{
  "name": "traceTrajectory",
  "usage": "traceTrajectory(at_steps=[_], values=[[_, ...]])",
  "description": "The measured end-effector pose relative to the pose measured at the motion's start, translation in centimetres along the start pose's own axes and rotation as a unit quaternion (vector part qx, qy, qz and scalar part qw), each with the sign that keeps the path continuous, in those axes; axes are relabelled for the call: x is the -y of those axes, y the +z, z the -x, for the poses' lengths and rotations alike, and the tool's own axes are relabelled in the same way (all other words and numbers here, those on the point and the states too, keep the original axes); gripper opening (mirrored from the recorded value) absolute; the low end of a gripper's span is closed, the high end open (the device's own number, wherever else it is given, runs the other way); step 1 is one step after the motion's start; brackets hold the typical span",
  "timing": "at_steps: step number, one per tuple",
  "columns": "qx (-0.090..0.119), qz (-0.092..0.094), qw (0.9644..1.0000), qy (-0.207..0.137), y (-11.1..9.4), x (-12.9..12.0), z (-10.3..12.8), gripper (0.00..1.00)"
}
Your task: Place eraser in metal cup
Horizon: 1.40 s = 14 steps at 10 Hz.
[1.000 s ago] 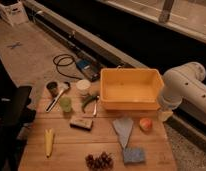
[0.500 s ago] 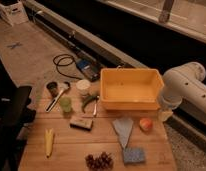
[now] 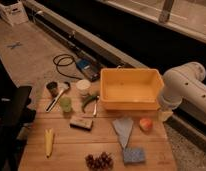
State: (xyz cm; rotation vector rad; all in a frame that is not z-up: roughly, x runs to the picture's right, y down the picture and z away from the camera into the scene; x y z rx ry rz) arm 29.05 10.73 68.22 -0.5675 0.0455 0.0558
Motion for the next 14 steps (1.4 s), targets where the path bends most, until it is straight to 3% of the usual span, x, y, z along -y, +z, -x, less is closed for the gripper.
traceTrajectory(at_steps=[5,7,10,13,14], values=[[0.0,0.0,1.0,0.0,0.0,0.0,0.0,0.65],[-0.01,-0.007,0.9999,-0.005,-0.5,0.4,-0.1,0.65],[-0.013,-0.019,0.9984,-0.052,-1.9,1.0,4.1,0.65],[0.014,-0.031,0.9939,-0.105,-2.8,0.8,11.6,0.65],[0.019,-0.033,0.993,-0.112,-3.0,0.6,12.5,0.65]])
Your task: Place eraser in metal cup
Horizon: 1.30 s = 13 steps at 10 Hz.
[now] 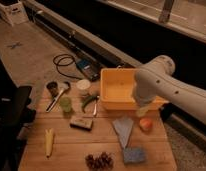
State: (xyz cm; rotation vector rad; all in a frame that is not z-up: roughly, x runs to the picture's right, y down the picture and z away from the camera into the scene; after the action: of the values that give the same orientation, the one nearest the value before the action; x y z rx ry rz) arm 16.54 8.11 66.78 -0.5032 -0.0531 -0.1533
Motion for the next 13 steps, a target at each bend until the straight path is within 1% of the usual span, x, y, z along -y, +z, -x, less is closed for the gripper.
traceTrajectory(at_steps=[4,6,7,8,10,11,13], values=[[0.0,-0.001,1.0,-0.001,0.0,0.0,0.1,0.65],[0.001,-0.007,1.0,-0.007,-0.2,0.2,0.3,0.65],[0.003,-0.011,0.9998,-0.016,-0.3,0.3,0.9,0.65],[0.006,-0.017,0.9993,-0.032,-0.3,0.5,2.5,0.65],[0.012,-0.022,0.9983,-0.053,-0.1,0.8,5.7,0.65],[0.017,-0.025,0.997,-0.071,0.2,1.0,8.7,0.65],[0.029,-0.026,0.9944,-0.098,0.8,1.3,13.3,0.65]])
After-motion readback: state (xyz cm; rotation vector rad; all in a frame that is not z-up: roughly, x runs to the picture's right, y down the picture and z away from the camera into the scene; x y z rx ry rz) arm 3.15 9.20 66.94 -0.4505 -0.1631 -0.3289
